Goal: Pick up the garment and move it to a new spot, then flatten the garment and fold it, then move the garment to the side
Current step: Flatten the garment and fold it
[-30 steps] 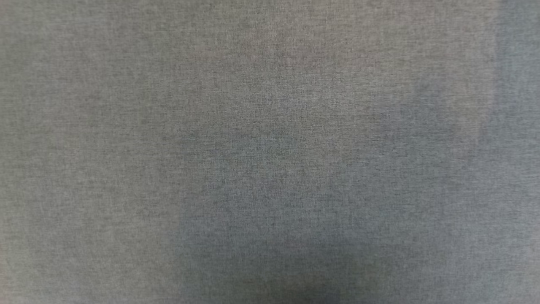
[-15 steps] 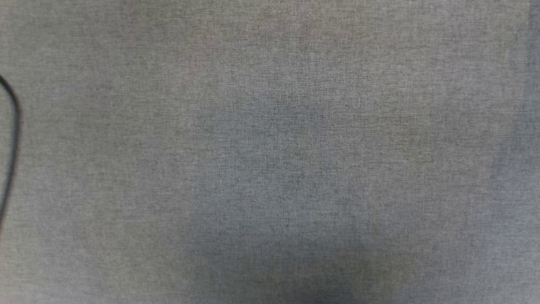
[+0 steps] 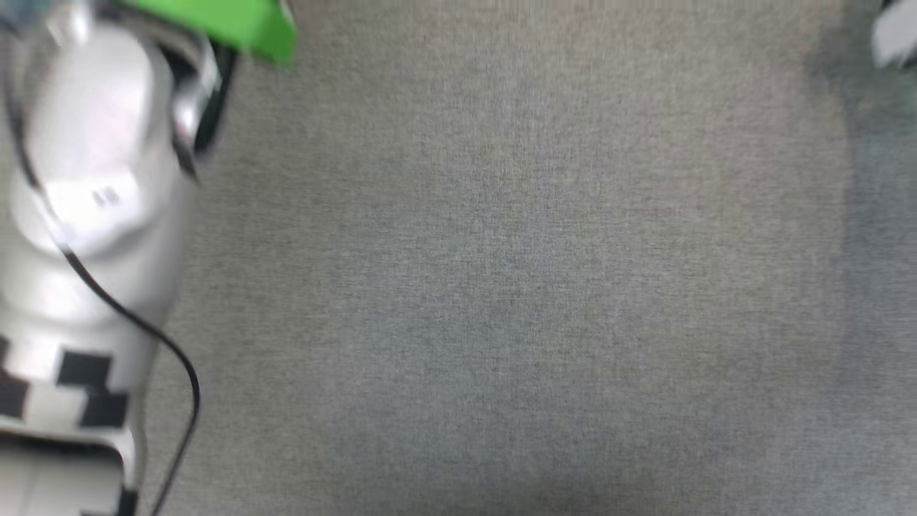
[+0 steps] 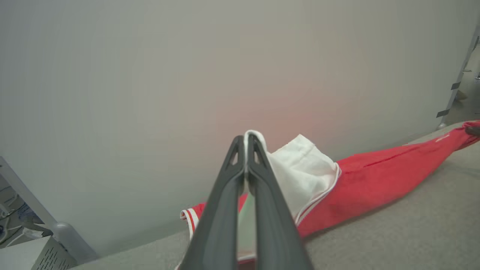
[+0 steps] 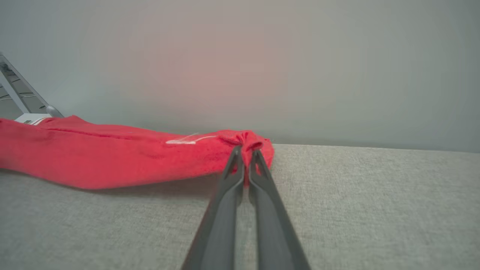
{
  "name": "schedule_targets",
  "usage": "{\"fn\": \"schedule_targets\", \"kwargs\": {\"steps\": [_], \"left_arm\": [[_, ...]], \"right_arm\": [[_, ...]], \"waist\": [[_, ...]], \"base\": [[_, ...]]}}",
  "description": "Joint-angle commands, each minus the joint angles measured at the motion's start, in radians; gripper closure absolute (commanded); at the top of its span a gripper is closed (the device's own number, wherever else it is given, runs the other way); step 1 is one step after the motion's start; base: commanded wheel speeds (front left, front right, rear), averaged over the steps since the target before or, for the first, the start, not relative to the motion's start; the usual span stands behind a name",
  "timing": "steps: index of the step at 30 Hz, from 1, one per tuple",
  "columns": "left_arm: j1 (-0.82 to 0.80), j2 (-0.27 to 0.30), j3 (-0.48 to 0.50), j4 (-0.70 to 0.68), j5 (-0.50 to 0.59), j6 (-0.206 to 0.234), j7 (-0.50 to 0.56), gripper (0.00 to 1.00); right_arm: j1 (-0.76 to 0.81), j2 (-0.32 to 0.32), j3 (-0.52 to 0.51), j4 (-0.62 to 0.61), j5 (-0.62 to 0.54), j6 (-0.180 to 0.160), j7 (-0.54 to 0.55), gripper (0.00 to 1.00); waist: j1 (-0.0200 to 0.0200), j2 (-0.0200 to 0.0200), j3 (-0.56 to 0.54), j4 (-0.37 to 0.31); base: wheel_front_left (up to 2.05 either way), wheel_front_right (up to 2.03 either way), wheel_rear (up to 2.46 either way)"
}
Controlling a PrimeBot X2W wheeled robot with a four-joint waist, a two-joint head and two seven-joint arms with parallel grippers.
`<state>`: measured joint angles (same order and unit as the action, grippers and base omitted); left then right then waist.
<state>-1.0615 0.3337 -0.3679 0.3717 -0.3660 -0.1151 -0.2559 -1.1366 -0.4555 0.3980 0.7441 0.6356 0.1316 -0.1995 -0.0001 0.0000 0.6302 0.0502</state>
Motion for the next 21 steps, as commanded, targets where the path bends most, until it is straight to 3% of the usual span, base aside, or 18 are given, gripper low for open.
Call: {"fn": "schedule_targets", "kwargs": {"steps": [1, 7, 21], "left_arm": [[0.062, -0.005, -0.001, -0.009, -0.01, -0.005, -0.006, 1.0], [0.29, 0.007, -0.025, -0.019, -0.051, -0.012, -0.006, 1.0], [0.672, 0.124, -0.162, -0.023, -0.156, -0.015, -0.006, 1.0]], "right_arm": [[0.05, -0.006, 0.009, -0.007, 0.016, -0.001, -0.011, 1.0], [0.233, -0.028, 0.032, -0.012, 0.085, -0.001, -0.014, 1.0], [0.585, -0.056, 0.062, -0.046, 0.229, -0.001, 0.083, 1.0]], "waist": [[0.0001, 0.0, -0.102, 0.014], [0.0001, 0.0, -0.216, 0.026], [0.0001, 0.0, -0.433, 0.044]], "base": [[0.0, 0.0, 0.0], [0.0, 0.0, 0.0], [0.0, 0.0, 0.0]]}}
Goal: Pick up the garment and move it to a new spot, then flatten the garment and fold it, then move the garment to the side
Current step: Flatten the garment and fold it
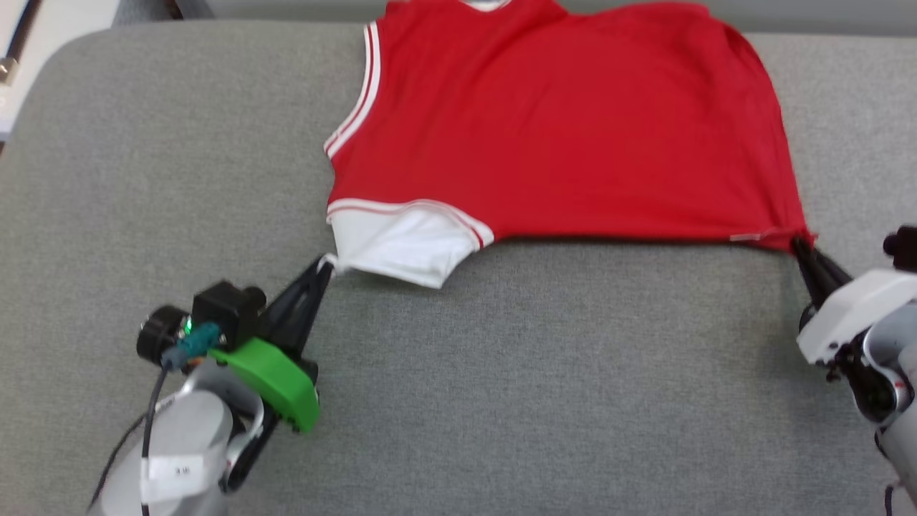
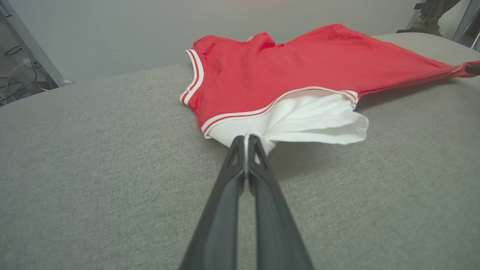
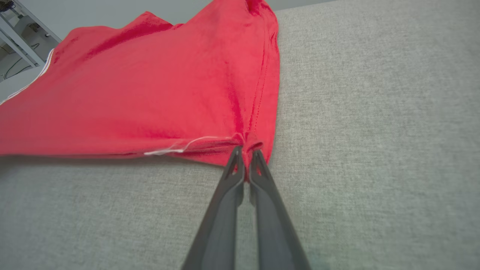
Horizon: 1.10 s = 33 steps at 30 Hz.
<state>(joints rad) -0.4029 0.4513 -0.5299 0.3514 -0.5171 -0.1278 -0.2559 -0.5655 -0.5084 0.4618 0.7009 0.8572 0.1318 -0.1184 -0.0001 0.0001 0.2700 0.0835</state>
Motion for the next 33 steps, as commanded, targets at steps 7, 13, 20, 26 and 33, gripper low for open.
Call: {"fn": "schedule_targets", "kwargs": {"steps": [7, 13, 20, 26, 33], "left_arm": [[0.152, 0.056, -0.085, -0.068, -0.053, -0.003, -0.002, 1.0], [0.251, 0.112, -0.13, -0.135, -0.091, -0.003, 0.015, 1.0], [0.336, 0.193, -0.204, -0.234, -0.161, -0.003, 0.052, 1.0], [0.397, 0.256, -0.256, -0.288, -0.194, -0.003, 0.053, 1.0], [0.442, 0.303, -0.297, -0.326, -0.228, -0.003, 0.038, 1.0]], "right_arm": [[0.161, -0.016, -0.011, -0.053, 0.056, -0.001, 0.062, 1.0], [0.28, -0.029, -0.031, -0.11, 0.086, -0.001, 0.112, 1.0], [0.419, -0.063, -0.05, -0.187, 0.056, -0.001, 0.182, 1.0], [0.547, -0.059, -0.123, -0.301, 0.071, -0.001, 0.249, 1.0], [0.704, -0.068, -0.214, -0.446, 0.045, -0.001, 0.326, 1.0]], "waist": [[0.0001, -0.0001, -0.165, 0.012], [0.0001, -0.0001, -0.233, 0.018], [0.0001, -0.0001, -0.293, 0.023], [0.0001, -0.0001, -0.33, 0.018], [0.0001, -0.0001, -0.336, 0.018]], "base": [[0.0, 0.0, 0.0], [0.0, 0.0, 0.0], [0.0, 0.0, 0.0], [0.0, 0.0, 0.0], [0.0, 0.0, 0.0]]}}
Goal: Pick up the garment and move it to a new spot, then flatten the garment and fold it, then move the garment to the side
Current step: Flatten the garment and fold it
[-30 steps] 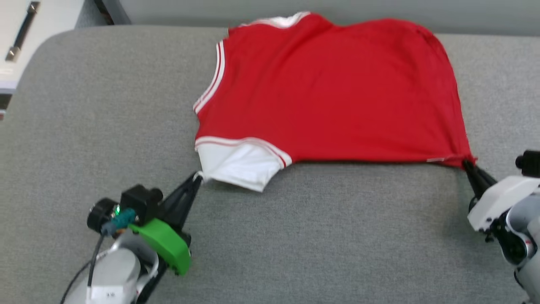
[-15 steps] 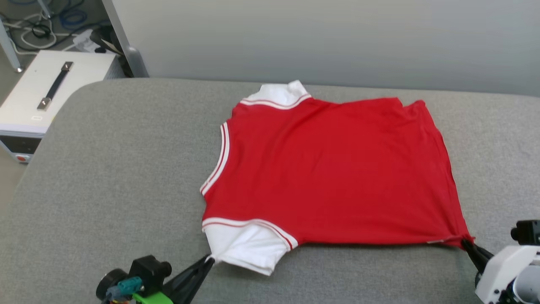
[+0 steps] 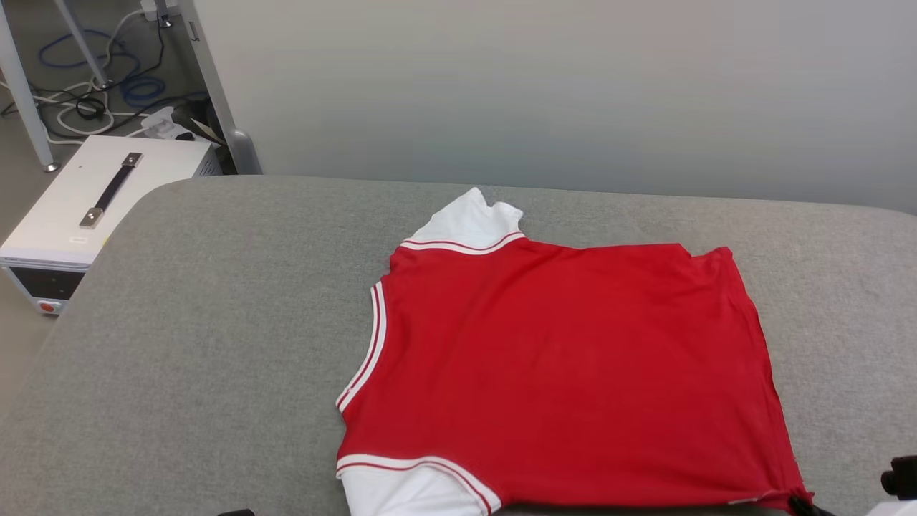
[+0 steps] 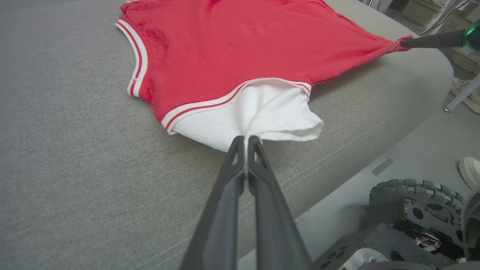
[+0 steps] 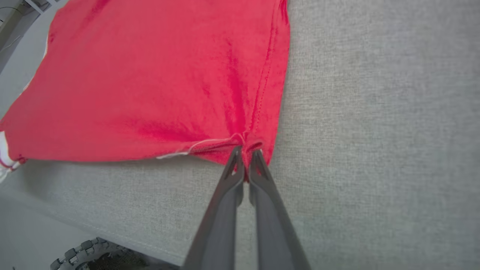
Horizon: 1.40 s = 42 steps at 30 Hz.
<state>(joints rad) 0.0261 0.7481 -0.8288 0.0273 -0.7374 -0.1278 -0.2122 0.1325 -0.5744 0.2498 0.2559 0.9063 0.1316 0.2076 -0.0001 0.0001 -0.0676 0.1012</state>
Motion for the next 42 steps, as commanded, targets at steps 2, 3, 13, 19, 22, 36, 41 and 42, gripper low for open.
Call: {"fn": "schedule_targets", "kwargs": {"steps": [2, 3, 13, 19, 22, 36, 41, 42], "left_arm": [[0.017, 0.015, -0.002, -0.007, -0.011, -0.003, -0.013, 1.0], [0.018, 0.018, 0.0, -0.009, -0.012, -0.003, -0.017, 1.0], [-0.086, 0.009, 0.115, -0.048, 0.03, -0.002, -0.047, 1.0], [-0.209, -0.005, 0.153, -0.032, 0.029, -0.003, -0.036, 1.0], [-0.27, -0.01, 0.155, -0.014, 0.034, -0.003, -0.01, 1.0], [-0.485, -0.058, 0.108, 0.105, 0.044, -0.003, 0.096, 1.0], [-0.52, -0.079, 0.089, 0.189, 0.048, -0.003, 0.096, 1.0], [-0.529, -0.083, 0.083, 0.208, 0.052, -0.003, 0.094, 1.0]], "right_arm": [[0.041, 0.006, -0.029, -0.041, -0.015, -0.001, 0.021, 1.0], [0.056, 0.011, -0.045, -0.062, -0.022, -0.001, 0.032, 1.0], [0.041, 0.052, -0.186, -0.224, -0.099, -0.001, 0.115, 1.0], [-0.044, 0.071, -0.207, -0.26, -0.137, -0.001, 0.168, 1.0], [-0.096, 0.076, -0.207, -0.256, -0.151, -0.001, 0.188, 1.0], [-0.317, 0.085, -0.157, -0.154, -0.202, -0.001, 0.228, 1.0], [-0.374, 0.073, -0.108, -0.104, -0.213, -0.001, 0.239, 1.0], [-0.383, 0.07, -0.098, -0.095, -0.214, -0.001, 0.241, 1.0]], "waist": [[0.0001, -0.0001, 0.006, 0.0], [0.0001, -0.0001, 0.009, 0.0], [0.0001, -0.0001, 0.093, -0.007], [0.0001, -0.0001, 0.17, -0.025], [0.0001, -0.0001, 0.21, -0.033], [0.0001, -0.0001, 0.359, -0.05], [0.0001, -0.0001, 0.384, -0.052], [0.0001, -0.0001, 0.387, -0.052]], "base": [[0.0, 0.0, 0.0], [0.0, 0.0, 0.0], [0.0, 0.0, 0.0], [0.0, 0.0, 0.0], [0.0, 0.0, 0.0], [0.0, 0.0, 0.0], [0.0, 0.0, 0.0], [0.0, 0.0, 0.0]]}}
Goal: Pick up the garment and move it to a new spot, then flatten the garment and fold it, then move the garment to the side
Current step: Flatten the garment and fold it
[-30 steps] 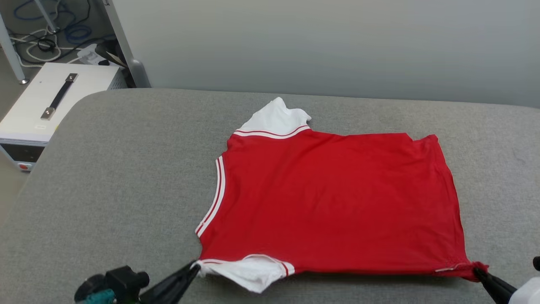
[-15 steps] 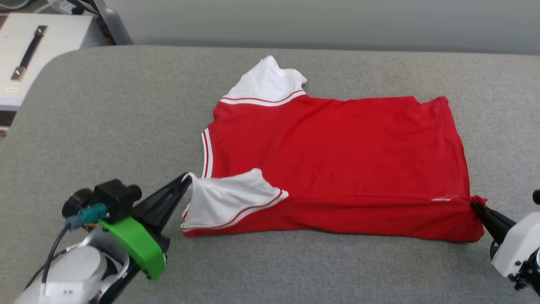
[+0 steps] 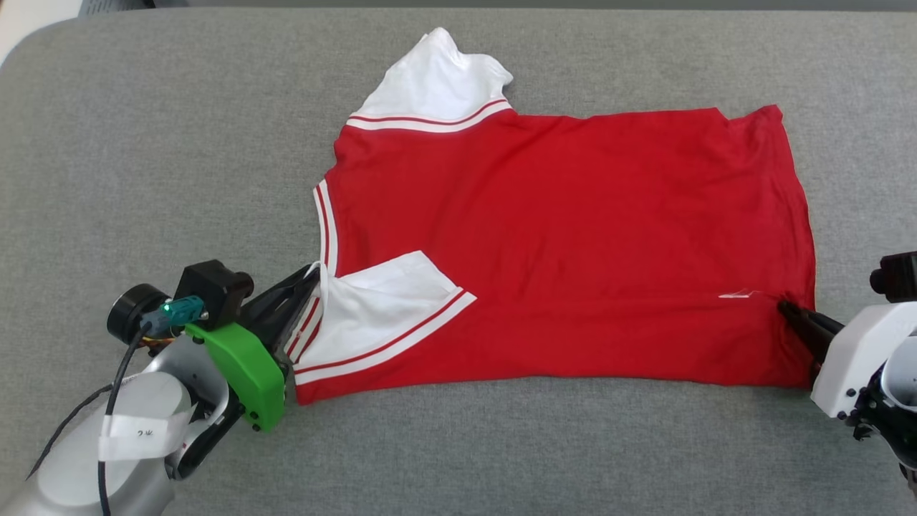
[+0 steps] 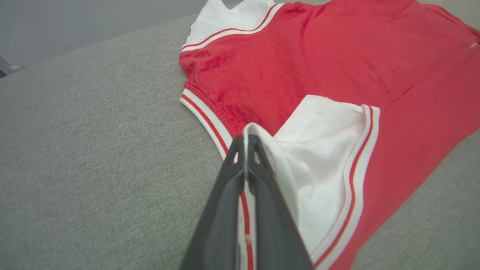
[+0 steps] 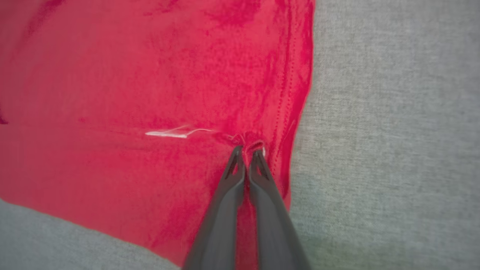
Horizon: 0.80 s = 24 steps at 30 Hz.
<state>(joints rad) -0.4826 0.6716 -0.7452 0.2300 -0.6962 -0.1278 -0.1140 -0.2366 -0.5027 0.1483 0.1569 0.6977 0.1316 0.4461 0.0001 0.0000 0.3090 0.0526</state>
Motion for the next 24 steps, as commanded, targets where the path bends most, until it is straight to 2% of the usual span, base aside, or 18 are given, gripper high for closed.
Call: {"fn": "schedule_targets", "kwargs": {"steps": [1, 6, 7, 8, 9, 10, 17, 24], "left_arm": [[-0.027, -0.011, -0.007, 0.02, 0.014, -0.003, -0.005, 1.0], [-0.06, -0.039, -0.043, 0.115, 0.016, -0.003, -0.007, 1.0], [-0.065, -0.044, -0.048, 0.13, 0.016, -0.003, -0.008, 0.78], [-0.07, -0.051, -0.054, 0.149, 0.015, -0.003, -0.009, 0.43], [-0.073, -0.057, -0.06, 0.162, 0.014, -0.003, -0.01, 0.0], [-0.076, -0.064, -0.066, 0.178, 0.01, -0.003, -0.012, 0.0], [-0.079, -0.108, -0.05, 0.256, -0.025, 0.002, -0.073, 0.0], [-0.039, -0.129, 0.005, 0.25, -0.089, 0.022, -0.113, 0.0]], "right_arm": [[-0.021, -0.002, 0.009, 0.012, -0.005, -0.001, 0.002, 1.0], [-0.052, -0.01, 0.035, 0.046, -0.007, -0.001, -0.011, 1.0], [-0.055, -0.011, 0.039, 0.052, -0.007, -0.001, -0.014, 1.0], [-0.058, -0.012, 0.044, 0.06, -0.008, -0.001, -0.018, 1.0], [-0.059, -0.012, 0.047, 0.067, -0.009, -0.001, -0.02, 0.55], [-0.06, -0.01, 0.047, 0.078, -0.011, -0.001, -0.024, 0.0], [-0.056, -0.005, 0.053, 0.106, 0.001, -0.001, -0.071, 0.0], [-0.021, -0.012, 0.049, 0.068, 0.01, -0.001, -0.137, 0.0]], "waist": [[-0.0001, 0.0, 0.013, -0.003], [-0.0001, 0.0, 0.018, 0.0], [-0.0001, 0.0, 0.017, 0.0], [-0.0001, 0.0, 0.014, 0.001], [-0.0001, 0.0, 0.011, 0.001], [-0.0001, 0.0, 0.004, 0.002], [-0.0001, 0.0, -0.061, 0.007], [-0.0001, 0.0, -0.139, 0.012]], "base": [[0.0, 0.0, 0.0], [0.0, 0.0, 0.0], [0.0, 0.0, 0.0], [0.0, 0.0, 0.0], [0.0, 0.0, 0.0], [0.0, 0.0, 0.0], [0.0, 0.0, 0.0], [0.0, 0.0, 0.0]]}}
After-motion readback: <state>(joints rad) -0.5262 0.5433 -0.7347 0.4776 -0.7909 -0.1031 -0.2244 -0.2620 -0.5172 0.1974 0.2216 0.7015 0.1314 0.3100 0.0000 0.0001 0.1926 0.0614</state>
